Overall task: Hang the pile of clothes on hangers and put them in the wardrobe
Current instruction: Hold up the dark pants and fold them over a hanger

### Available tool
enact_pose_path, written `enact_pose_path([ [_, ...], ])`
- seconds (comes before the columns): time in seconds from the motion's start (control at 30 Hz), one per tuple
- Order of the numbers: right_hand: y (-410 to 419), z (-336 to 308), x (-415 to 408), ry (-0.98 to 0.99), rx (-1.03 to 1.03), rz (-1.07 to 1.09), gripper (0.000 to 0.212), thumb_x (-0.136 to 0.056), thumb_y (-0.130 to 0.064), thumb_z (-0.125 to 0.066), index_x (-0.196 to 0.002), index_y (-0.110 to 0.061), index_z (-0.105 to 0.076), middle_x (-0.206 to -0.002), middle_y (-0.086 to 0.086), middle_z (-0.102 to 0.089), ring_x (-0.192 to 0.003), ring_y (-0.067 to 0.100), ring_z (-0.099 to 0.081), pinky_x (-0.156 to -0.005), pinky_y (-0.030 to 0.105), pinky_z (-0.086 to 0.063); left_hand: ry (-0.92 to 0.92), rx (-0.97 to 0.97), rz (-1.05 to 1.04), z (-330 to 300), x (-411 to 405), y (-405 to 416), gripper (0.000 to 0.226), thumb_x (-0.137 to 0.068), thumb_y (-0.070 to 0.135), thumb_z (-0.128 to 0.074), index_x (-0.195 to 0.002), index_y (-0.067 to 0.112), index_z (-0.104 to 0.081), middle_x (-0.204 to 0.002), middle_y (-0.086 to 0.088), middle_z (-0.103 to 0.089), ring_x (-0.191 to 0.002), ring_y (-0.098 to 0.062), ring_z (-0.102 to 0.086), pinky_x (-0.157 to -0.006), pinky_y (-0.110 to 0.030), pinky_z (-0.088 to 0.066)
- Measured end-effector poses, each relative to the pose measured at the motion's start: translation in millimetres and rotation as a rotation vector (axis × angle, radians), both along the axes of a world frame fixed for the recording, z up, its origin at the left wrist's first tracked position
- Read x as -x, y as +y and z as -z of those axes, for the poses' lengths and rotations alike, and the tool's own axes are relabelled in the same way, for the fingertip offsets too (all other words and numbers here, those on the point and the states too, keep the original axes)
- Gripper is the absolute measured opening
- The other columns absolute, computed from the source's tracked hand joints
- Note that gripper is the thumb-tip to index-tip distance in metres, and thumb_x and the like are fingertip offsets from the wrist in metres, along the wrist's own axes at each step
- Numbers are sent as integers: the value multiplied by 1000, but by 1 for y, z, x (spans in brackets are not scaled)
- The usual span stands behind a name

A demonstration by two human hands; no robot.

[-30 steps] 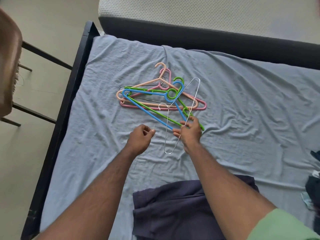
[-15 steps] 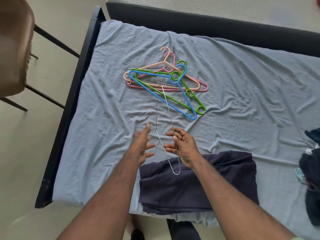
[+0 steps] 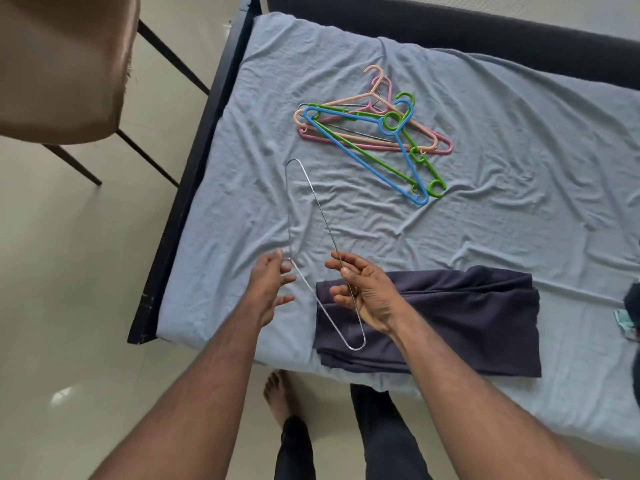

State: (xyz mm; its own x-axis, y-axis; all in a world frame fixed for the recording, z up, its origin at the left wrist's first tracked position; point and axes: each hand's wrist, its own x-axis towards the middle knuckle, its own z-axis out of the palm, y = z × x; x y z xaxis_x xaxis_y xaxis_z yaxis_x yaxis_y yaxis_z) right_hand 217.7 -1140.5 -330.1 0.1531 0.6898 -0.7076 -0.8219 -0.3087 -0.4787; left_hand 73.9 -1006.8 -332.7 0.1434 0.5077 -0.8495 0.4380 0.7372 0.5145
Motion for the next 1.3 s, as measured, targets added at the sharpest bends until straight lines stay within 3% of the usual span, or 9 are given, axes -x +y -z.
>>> enact_pose_path([
  [0.2, -6, 17, 35, -194, 185, -87, 24, -101, 3, -53, -123, -4, -61, -108, 8, -73, -69, 18, -74, -66, 32, -63, -36, -119, 65, 0, 37, 3, 27, -99, 32, -63, -84, 11, -58, -65, -7, -56, -49, -17, -51, -49, -28, -46],
  [0.37, -19, 31, 59, -643, 306, -383, 34, -92, -14, -70, -126, -16, -69, -113, -5, -74, -104, 8, -70, -92, 26, -54, 103, -276, 337, -3, 62, 2, 30, -98, 25, -65, -78, 4, -71, -47, 11, -47, -48, -10, -39, -49, -23, -35],
  [0.5, -48, 31, 68, -1020, 497, -417, 24, -96, -11, -60, -116, -18, -71, -108, -7, -71, -99, 7, -63, -90, 19, -46, 227, -357, 430, -5, 79, -1, 34, -100, 27, -63, -78, 4, -72, -55, 4, -55, -51, -10, -47, -53, -23, -38],
  [0.63, -67, 41, 77, -1133, 565, -391, 25, -90, -1, -58, -108, -14, -70, -108, -3, -66, -99, 13, -60, -97, 36, -50, 276, -397, 529, -5, 82, -10, 33, -101, 24, -61, -79, 2, -73, -54, 2, -54, -49, -10, -46, -52, -23, -37],
  [0.73, -79, 46, 75, -1334, 543, -599, 34, -85, -11, -70, -118, -19, -64, -125, -3, -59, -118, 20, -55, -102, 43, -43, 286, -404, 574, -1, 77, -17, 32, -101, 24, -60, -79, 4, -73, -55, 0, -57, -52, -12, -51, -57, -27, -42],
  [0.87, -99, 57, 61, -1503, 482, -1226, 111, -68, -58, -83, -157, -25, -25, -168, 4, -10, -156, 24, -8, -118, 59, -18, 270, -388, 580, 10, 76, -22, 33, -101, 25, -59, -78, 5, -72, -62, -7, -64, -57, -19, -58, -65, -38, -56],
  [0.93, -112, 64, 61, -1494, 497, -1485, 142, -62, -70, -81, -160, -24, 12, -166, 4, 26, -154, 27, 21, -117, 69, -3, 254, -368, 560, 15, 78, -25, 34, -101, 24, -59, -76, 4, -71, -61, -5, -62, -54, -18, -57, -64, -38, -55],
  [1.0, -123, 72, 63, -1534, 510, -1553, 153, -59, -71, -82, -155, -27, 28, -159, 6, 41, -150, 29, 32, -114, 74, 2, 239, -335, 546, 20, 79, -28, 34, -101, 23, -59, -76, 2, -70, -62, -2, -61, -51, -18, -56, -59, -34, -53],
  [1.3, -128, 108, 60, -1639, 455, -1350, 128, -73, -33, -82, -157, -42, 15, -168, 3, 23, -157, 27, 10, -111, 78, -16, 210, -260, 580, 44, 81, -41, 34, -101, 18, -60, -80, -6, -69, -62, -2, -59, -49, -12, -51, -45, -20, -44],
])
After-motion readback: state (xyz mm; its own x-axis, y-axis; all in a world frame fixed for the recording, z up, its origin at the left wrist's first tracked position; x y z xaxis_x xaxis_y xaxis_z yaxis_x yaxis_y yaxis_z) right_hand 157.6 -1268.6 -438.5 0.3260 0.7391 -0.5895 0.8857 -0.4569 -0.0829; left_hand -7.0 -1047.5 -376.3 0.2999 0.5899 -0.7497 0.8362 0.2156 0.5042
